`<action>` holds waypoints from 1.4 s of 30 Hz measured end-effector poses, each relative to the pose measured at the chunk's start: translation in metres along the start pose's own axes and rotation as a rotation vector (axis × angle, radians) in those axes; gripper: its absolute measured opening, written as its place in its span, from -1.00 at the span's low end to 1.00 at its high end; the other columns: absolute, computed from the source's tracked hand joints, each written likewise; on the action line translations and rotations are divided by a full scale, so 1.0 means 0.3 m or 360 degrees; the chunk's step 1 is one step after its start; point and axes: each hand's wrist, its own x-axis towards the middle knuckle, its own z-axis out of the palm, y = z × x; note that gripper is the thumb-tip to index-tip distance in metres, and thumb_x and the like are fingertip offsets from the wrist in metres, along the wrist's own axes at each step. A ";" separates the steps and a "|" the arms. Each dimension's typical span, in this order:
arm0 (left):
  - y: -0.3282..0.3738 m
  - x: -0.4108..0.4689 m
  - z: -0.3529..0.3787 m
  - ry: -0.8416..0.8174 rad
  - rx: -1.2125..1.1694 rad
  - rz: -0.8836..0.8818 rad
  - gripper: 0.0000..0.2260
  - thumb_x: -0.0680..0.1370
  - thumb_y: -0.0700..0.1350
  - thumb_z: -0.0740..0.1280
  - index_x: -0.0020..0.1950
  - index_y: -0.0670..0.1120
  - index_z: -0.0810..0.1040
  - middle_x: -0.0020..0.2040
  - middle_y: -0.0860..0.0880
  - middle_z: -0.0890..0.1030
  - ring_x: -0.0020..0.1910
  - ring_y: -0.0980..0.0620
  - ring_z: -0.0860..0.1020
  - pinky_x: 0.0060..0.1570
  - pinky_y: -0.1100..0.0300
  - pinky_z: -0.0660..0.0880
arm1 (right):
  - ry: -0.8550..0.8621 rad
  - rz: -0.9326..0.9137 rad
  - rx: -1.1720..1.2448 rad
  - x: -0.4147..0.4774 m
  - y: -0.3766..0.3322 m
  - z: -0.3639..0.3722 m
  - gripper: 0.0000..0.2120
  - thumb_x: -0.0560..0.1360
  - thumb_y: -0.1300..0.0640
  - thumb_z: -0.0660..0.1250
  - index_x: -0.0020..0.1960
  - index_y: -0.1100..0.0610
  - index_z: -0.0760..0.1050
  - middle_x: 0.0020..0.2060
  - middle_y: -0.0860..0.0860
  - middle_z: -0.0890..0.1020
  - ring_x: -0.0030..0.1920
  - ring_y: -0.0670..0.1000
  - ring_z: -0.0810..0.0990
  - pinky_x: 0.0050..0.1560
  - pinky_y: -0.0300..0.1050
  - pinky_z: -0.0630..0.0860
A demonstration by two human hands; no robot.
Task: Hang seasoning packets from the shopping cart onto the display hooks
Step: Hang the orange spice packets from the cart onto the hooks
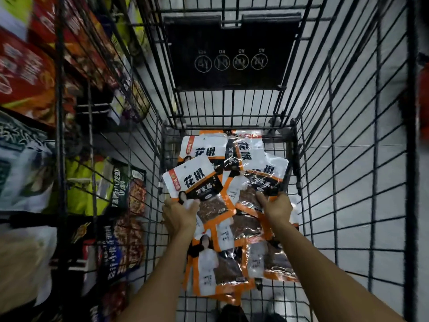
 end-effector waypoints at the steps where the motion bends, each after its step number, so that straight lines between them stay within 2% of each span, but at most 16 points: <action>1: 0.004 0.003 0.000 0.0017 -0.0042 -0.0033 -0.37 0.41 0.04 0.48 0.29 -0.29 0.33 0.23 -0.28 0.44 0.20 -0.28 0.44 0.11 -0.17 0.46 | 0.0011 0.0018 0.0002 0.002 -0.007 0.003 -0.58 0.42 0.02 0.47 0.12 0.29 0.49 0.06 0.19 0.62 0.02 0.13 0.56 -0.13 -0.19 0.36; 7: 0.037 0.008 -0.028 0.0102 -0.0282 -0.0169 -0.45 0.31 -0.08 0.58 0.18 -0.25 0.46 0.16 -0.22 0.55 0.09 -0.23 0.54 -0.03 -0.05 0.53 | 0.0133 0.0040 0.0007 0.005 -0.037 0.004 -0.54 0.37 0.08 0.53 0.13 0.31 0.49 0.08 0.22 0.62 0.09 0.20 0.58 0.02 -0.06 0.49; 11: 0.069 0.012 -0.058 0.0057 -0.0637 -0.0249 -0.47 0.28 -0.23 0.58 0.18 -0.23 0.48 0.17 -0.21 0.57 0.10 -0.20 0.56 0.00 -0.01 0.56 | -0.0012 0.0243 0.0374 -0.002 -0.031 -0.012 -0.61 0.41 0.19 0.48 0.18 0.25 0.48 0.07 0.19 0.63 0.09 0.20 0.60 0.19 0.11 0.52; 14: 0.085 0.004 -0.082 -0.0097 -0.0844 -0.0286 -0.43 0.30 -0.28 0.56 0.26 -0.19 0.45 0.22 -0.17 0.54 0.11 -0.17 0.56 0.03 0.03 0.56 | -0.0141 0.0349 0.0652 -0.026 -0.017 -0.033 -0.65 0.44 0.30 0.42 0.20 0.28 0.47 0.06 0.22 0.62 0.07 0.22 0.60 0.16 0.19 0.53; 16: 0.079 -0.004 -0.102 -0.0246 -0.0908 -0.0198 -0.52 0.33 -0.32 0.53 0.17 -0.10 0.48 0.11 -0.06 0.57 -0.08 -0.02 0.59 -0.16 0.21 0.58 | -0.0165 0.0336 0.0723 -0.050 -0.011 -0.049 -0.69 0.44 0.35 0.38 0.18 0.30 0.46 0.02 0.24 0.63 0.03 0.22 0.62 0.11 0.19 0.56; 18: 0.079 -0.028 -0.130 -0.0368 -0.0927 -0.0114 -0.57 0.35 -0.34 0.51 0.09 0.00 0.47 -0.03 0.03 0.54 -0.25 0.16 0.53 -0.35 0.40 0.48 | -0.0140 0.0277 0.0719 -0.077 -0.010 -0.069 -0.73 0.44 0.39 0.35 0.12 0.26 0.48 -0.02 0.20 0.64 -0.01 0.19 0.62 0.02 0.14 0.58; 21: 0.077 -0.071 -0.179 -0.0411 -0.0892 -0.0060 -0.47 0.37 -0.31 0.51 0.30 -0.15 0.44 0.07 -0.02 0.52 -0.14 0.07 0.48 -0.21 0.27 0.43 | -0.0089 0.0157 0.0702 -0.121 -0.020 -0.110 -0.76 0.44 0.42 0.33 0.02 0.15 0.49 -0.09 0.12 0.63 -0.07 0.12 0.61 -0.11 0.01 0.57; 24: 0.078 -0.126 -0.252 -0.0421 -0.0868 -0.0066 -0.52 0.35 -0.27 0.53 0.22 -0.24 0.47 0.19 -0.17 0.56 -0.10 0.02 0.55 -0.28 0.30 0.47 | -0.0120 0.0134 0.0723 -0.184 -0.033 -0.161 -0.78 0.45 0.38 0.34 0.01 0.12 0.48 -0.14 0.09 0.63 -0.12 0.12 0.63 -0.09 0.07 0.60; 27: 0.084 -0.215 -0.354 -0.0470 -0.0941 -0.0043 -0.45 0.34 -0.23 0.54 0.28 -0.26 0.45 0.18 -0.21 0.57 0.02 -0.11 0.59 -0.08 0.13 0.55 | -0.0126 0.0062 0.0702 -0.267 -0.054 -0.225 -0.80 0.46 0.30 0.37 0.08 0.16 0.53 -0.15 0.09 0.65 -0.13 0.11 0.64 -0.06 0.07 0.61; 29: 0.091 -0.284 -0.439 -0.0426 -0.0964 0.0051 -0.54 0.34 -0.24 0.53 0.20 -0.21 0.49 0.09 -0.16 0.60 -0.05 -0.09 0.60 -0.10 0.14 0.55 | -0.0113 -0.0069 0.0619 -0.327 -0.082 -0.275 -0.77 0.45 0.28 0.41 0.10 0.23 0.54 -0.11 0.09 0.65 -0.09 0.12 0.63 -0.06 0.00 0.59; 31: 0.099 -0.353 -0.528 -0.0379 -0.0998 0.0116 -0.58 0.36 -0.26 0.51 0.18 -0.23 0.51 0.08 -0.21 0.61 -0.02 -0.14 0.61 -0.03 0.07 0.57 | -0.0136 -0.0215 0.0565 -0.395 -0.121 -0.332 -0.77 0.44 0.27 0.43 0.09 0.24 0.55 -0.13 0.06 0.61 -0.11 0.08 0.60 -0.22 -0.16 0.52; 33: 0.101 -0.423 -0.622 -0.0345 -0.1045 0.0155 -0.57 0.38 -0.27 0.50 0.22 -0.26 0.50 0.11 -0.25 0.60 0.04 -0.18 0.59 0.09 -0.04 0.54 | -0.0191 -0.0346 0.0531 -0.465 -0.163 -0.391 -0.79 0.44 0.24 0.44 0.07 0.20 0.57 -0.13 0.07 0.63 -0.12 0.06 0.60 -0.25 -0.20 0.48; 36: 0.086 -0.530 -0.762 -0.0249 -0.1111 0.0264 -0.50 0.39 -0.24 0.50 0.29 -0.22 0.46 0.20 -0.16 0.56 0.10 -0.11 0.55 0.14 -0.03 0.50 | -0.0338 -0.0570 0.0440 -0.580 -0.234 -0.490 -0.77 0.44 0.19 0.45 0.08 0.18 0.56 -0.09 0.10 0.67 -0.09 0.07 0.64 -0.07 -0.06 0.58; 39: 0.060 -0.652 -0.908 -0.0126 -0.1203 0.0296 -0.40 0.38 -0.17 0.52 0.37 -0.20 0.40 0.28 -0.20 0.51 0.22 -0.19 0.51 0.24 -0.12 0.45 | -0.0525 -0.0827 0.0400 -0.699 -0.312 -0.588 -0.89 0.46 0.15 0.44 -0.04 0.11 0.56 -0.19 0.01 0.66 -0.26 -0.21 0.64 -0.29 -0.34 0.54; 40: 0.050 -0.701 -0.959 -0.0063 -0.1199 0.0301 -0.41 0.37 -0.16 0.53 0.35 -0.22 0.42 0.25 -0.24 0.53 0.21 -0.22 0.52 0.22 -0.15 0.46 | -0.0592 -0.0913 0.0401 -0.745 -0.341 -0.619 -0.92 0.46 0.13 0.44 -0.09 0.07 0.54 -0.21 -0.04 0.65 -0.31 -0.26 0.62 -0.34 -0.40 0.50; 42: 0.020 -0.814 -1.057 0.0136 -0.1194 0.0374 -0.49 0.36 -0.15 0.54 0.25 -0.25 0.50 0.14 -0.24 0.59 0.11 -0.21 0.57 0.09 -0.10 0.53 | -0.0727 -0.1081 0.0363 -0.841 -0.394 -0.675 -0.92 0.45 0.07 0.43 -0.12 0.01 0.53 -0.20 -0.04 0.65 -0.23 -0.16 0.64 -0.25 -0.28 0.56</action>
